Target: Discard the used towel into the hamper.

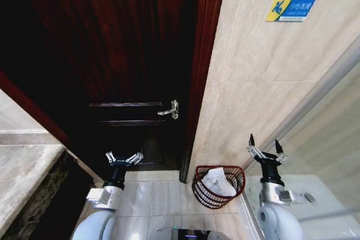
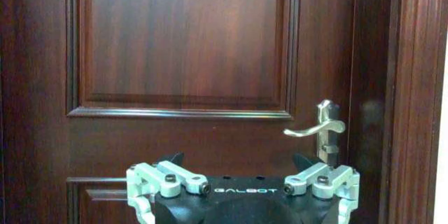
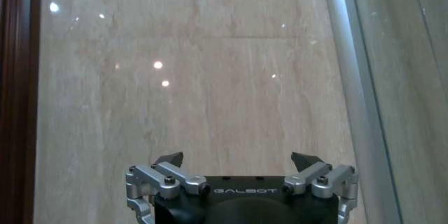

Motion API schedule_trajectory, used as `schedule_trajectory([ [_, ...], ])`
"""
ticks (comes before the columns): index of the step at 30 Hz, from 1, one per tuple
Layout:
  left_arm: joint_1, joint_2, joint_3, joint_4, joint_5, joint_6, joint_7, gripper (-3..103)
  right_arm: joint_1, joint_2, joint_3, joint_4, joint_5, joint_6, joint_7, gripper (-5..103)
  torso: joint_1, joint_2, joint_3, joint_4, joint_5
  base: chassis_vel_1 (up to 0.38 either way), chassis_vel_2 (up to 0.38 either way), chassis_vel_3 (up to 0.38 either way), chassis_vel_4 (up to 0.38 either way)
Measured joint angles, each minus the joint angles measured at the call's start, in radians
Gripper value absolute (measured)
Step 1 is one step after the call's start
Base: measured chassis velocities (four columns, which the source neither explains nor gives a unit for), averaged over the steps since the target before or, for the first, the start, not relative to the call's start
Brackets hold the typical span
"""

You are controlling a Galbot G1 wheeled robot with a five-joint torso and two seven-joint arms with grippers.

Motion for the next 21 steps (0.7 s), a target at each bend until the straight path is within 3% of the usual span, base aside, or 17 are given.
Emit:
schedule_trajectory([
  [7, 0.0, 0.0, 0.0, 0.0, 0.0, 0.0, 0.0, 100, -0.054, 0.022, 0.004, 0.021, -0.005, 0.001, -0.03, 100, 0.0, 0.0, 0.0, 0.0, -0.0002, 0.033, -0.037, -0.041, 0.033],
  [21, 0.0, 0.0, 0.0, 0.0, 0.0, 0.0, 0.0, 100, -0.057, 0.037, 0.013, -0.009, -0.026, 0.028, -0.055, 100, -0.001, 0.0, 0.0, 0.0003, -0.0003, 0.144, -0.136, -0.139, 0.149],
])
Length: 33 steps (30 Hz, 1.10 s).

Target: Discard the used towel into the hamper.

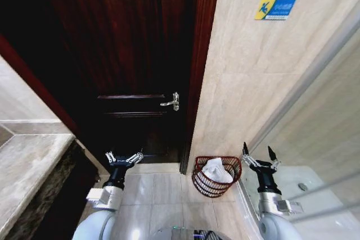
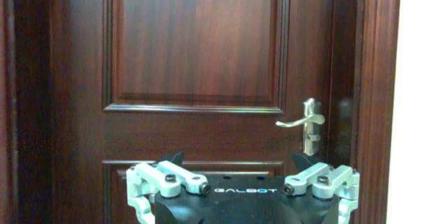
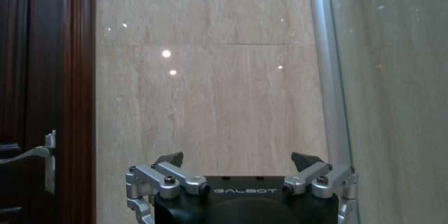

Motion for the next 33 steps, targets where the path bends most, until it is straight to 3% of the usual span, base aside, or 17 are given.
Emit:
schedule_trajectory([
  [26, 0.0, 0.0, 0.0, 0.0, 0.0, 0.0, 0.0, 100, 0.031, 0.021, 0.009, -0.05, -0.071, 0.044, -0.006, 100, -0.001, 0.0, 0.0, -0.0003, 0.0001, 0.127, -0.125, -0.122, 0.127],
  [33, 0.0, 0.0, 0.0, 0.0, 0.0, 0.0, 0.0, 100, 0.002, 0.021, 0.022, -0.039, -0.066, 0.067, -0.002, 100, 0.001, 0.0, 0.0, -0.0001, 0.0, -0.017, -0.002, -0.005, -0.009],
])
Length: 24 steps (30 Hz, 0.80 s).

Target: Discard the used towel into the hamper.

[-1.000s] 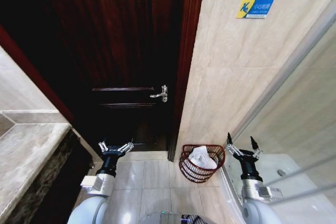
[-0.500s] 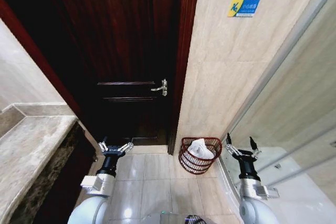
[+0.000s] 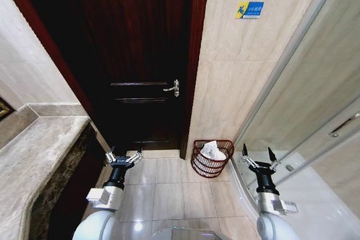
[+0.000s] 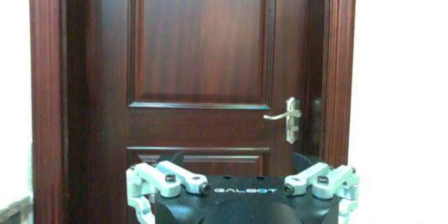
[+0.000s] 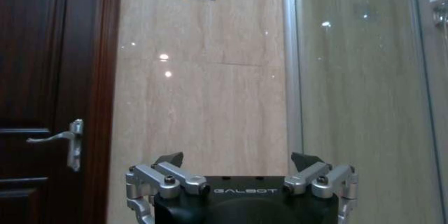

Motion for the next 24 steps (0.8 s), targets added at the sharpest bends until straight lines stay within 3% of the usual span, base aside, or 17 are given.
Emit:
schedule_trajectory([
  [13, 0.0, 0.0, 0.0, 0.0, 0.0, 0.0, 0.0, 100, -0.018, 0.0, 0.013, 0.039, 0.01, 0.031, 0.021, 100, -0.001, 0.0, 0.0, 0.0, 0.0001, -0.05, -0.034, -0.033, -0.049],
  [24, 0.0, 0.0, 0.0, 0.0, 0.0, 0.0, 0.0, 100, -0.034, 0.0, 0.036, 0.088, 0.02, 0.065, 0.084, 100, -0.001, 0.0, 0.0, -0.0001, 0.0, -0.097, -0.093, -0.092, -0.091],
])
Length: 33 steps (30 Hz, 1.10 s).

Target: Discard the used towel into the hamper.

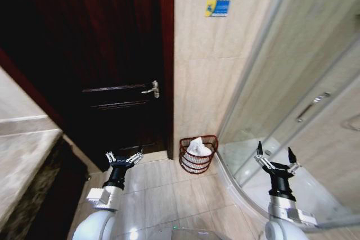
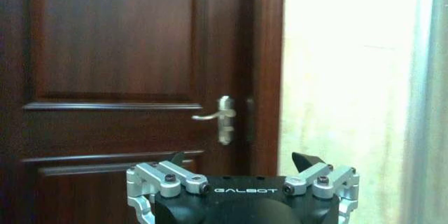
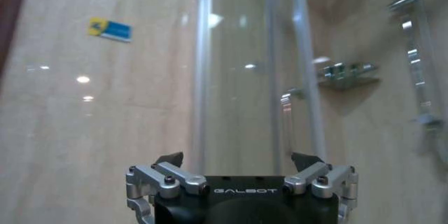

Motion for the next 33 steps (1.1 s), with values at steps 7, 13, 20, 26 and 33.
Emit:
schedule_trajectory([
  [7, 0.0, 0.0, 0.0, 0.0, 0.0, 0.0, 0.0, 100, 0.003, 0.0, 0.008, 0.029, 0.014, -0.008, 0.014, 100, 0.0, 0.0, 0.0, 0.0, 0.0, -0.13, -0.127, -0.119, -0.139],
  [13, 0.0, 0.0, 0.0, 0.0, 0.0, 0.0, 0.0, 100, 0.016, 0.0, 0.009, 0.043, 0.011, -0.017, 0.014, 100, 0.0, 0.0, 0.0, 0.0, 0.0002, -0.122, -0.134, -0.129, -0.121],
  [20, 0.0, 0.0, 0.0, 0.0, 0.0, 0.0, 0.0, 100, 0.026, 0.0, 0.01, 0.051, 0.005, -0.022, 0.036, 100, 0.0, 0.0, 0.0, -0.0001, 0.0001, -0.134, -0.126, -0.131, -0.14],
  [26, 0.0, 0.0, 0.0, 0.0, 0.0, 0.0, 0.0, 100, 0.003, 0.0, 0.025, 0.056, 0.009, -0.042, -0.007, 100, 0.0, 0.0, 0.0, 0.0001, 0.0, -0.115, -0.119, -0.115, -0.114],
  [33, 0.0, 0.0, 0.0, 0.0, 0.0, 0.0, 0.0, 100, 0.011, 0.0, 0.027, 0.075, 0.011, -0.068, -0.008, 100, 0.0, 0.0, 0.0, -0.0001, 0.0, -0.134, -0.137, -0.119, -0.119],
])
